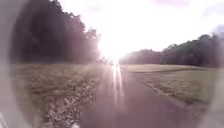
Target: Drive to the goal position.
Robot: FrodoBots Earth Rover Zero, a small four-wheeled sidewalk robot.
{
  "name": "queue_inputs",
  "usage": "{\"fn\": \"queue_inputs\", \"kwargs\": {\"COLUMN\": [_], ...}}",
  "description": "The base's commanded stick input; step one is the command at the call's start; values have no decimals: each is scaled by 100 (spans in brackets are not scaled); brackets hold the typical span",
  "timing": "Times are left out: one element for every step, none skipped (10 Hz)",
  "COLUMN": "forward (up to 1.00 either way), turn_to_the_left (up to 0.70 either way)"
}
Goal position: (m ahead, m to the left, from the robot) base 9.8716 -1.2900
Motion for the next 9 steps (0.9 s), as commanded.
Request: {"fn": "queue_inputs", "kwargs": {"forward": [85, 85, 85, 85, 85, 85, 85, 85, 85], "turn_to_the_left": [0, 0, 0, 0, 0, 0, 0, 0, 0]}}
